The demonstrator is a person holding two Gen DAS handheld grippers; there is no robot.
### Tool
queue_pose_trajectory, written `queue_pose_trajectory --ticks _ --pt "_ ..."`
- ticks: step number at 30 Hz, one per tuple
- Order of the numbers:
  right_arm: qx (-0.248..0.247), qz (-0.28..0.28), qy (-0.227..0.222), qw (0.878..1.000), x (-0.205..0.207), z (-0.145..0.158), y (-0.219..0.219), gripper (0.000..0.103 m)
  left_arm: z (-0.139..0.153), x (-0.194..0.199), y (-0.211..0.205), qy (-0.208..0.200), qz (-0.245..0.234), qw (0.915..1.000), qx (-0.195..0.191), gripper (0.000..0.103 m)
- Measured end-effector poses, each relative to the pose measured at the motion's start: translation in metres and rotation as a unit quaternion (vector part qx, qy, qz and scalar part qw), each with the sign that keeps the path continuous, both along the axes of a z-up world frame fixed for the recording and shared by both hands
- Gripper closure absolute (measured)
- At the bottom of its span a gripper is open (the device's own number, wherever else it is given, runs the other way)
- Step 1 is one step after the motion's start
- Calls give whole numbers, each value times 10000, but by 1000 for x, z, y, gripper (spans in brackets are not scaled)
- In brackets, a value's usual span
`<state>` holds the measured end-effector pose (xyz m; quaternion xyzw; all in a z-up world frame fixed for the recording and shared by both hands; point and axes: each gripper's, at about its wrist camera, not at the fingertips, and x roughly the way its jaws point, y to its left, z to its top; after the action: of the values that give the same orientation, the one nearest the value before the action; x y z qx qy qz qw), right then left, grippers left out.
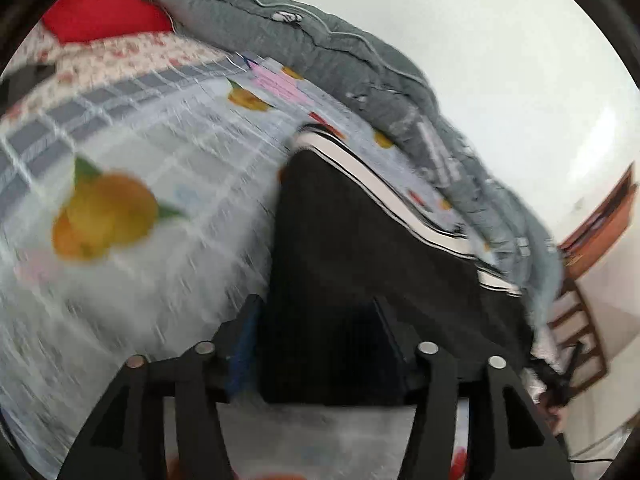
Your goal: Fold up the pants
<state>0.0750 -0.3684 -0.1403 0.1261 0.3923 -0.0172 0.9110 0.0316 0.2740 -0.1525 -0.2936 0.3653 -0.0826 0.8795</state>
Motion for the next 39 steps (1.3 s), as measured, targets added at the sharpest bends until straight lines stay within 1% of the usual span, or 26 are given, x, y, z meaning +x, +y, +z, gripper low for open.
queue_pose_trajectory --ticks 2,4,6,7,8,10,12,14,17,18,20,21,24,25,26,29,31,32,35,39 --pt "-139 -5 33 9999 -11 5 2 50 -2 -2 -7 -49 82 9999 136 49" --pt "-260 -73 -14 9996 -18 14 6 50 1 8 -13 -40 114 9997 198 42" --pt "-378 -116 -119 9991 -22 21 9 51 4 21 -16 49 211 9995 230 42" --pt "-509 -131 -203 9984 -24 27 15 51 5 27 -17 76 250 9993 283 42" --pt "-759 -176 -346 9964 -27 34 21 51 5 34 -19 89 301 9989 356 41" --pt "-1118 -199 -571 9919 -29 44 30 51 3 38 -21 95 357 9985 404 41" --pt "-1272 -34 -668 9896 -26 50 39 51 2 32 -23 7 378 9984 425 41" --pt "-1298 104 -743 9887 -20 55 45 51 2 20 -24 -32 376 9984 410 41" --pt "-1272 137 -1106 9856 -11 56 51 51 1 -4 -27 -96 376 9986 351 41" --pt "-1172 164 -1129 9865 -6 54 53 50 1 -10 -27 -138 374 9988 276 41" --pt "-889 419 -964 9905 9 47 55 50 -3 -21 -26 -222 341 9992 -9 41" --pt "-851 523 -825 9916 17 42 57 51 -4 -24 -26 -253 338 9990 -121 41" --pt "-960 633 -304 9929 39 18 61 58 -8 -23 -25 -252 418 9982 -339 41" --pt "-969 681 -204 9927 43 11 62 58 -8 -18 -25 -244 425 9979 -427 41" --pt "-1080 680 -200 9916 43 6 64 58 -9 -13 -26 -218 428 9976 -489 41" --pt "-1341 659 -344 9882 37 -2 70 58 -6 3 -29 -159 455 9981 -382 39" --pt "-1520 654 -406 9854 35 -7 75 57 -5 11 -33 -143 460 9983 -337 33" --pt "-1581 652 -409 9844 35 -8 76 57 -5 13 -34 -161 456 9983 -326 31" --pt "-1611 615 -420 9841 35 -10 77 56 -6 6 -39 -262 473 9984 -170 31" --pt "-1521 634 -410 9855 37 -11 75 55 -10 -12 -41 -451 593 9971 -184 31"
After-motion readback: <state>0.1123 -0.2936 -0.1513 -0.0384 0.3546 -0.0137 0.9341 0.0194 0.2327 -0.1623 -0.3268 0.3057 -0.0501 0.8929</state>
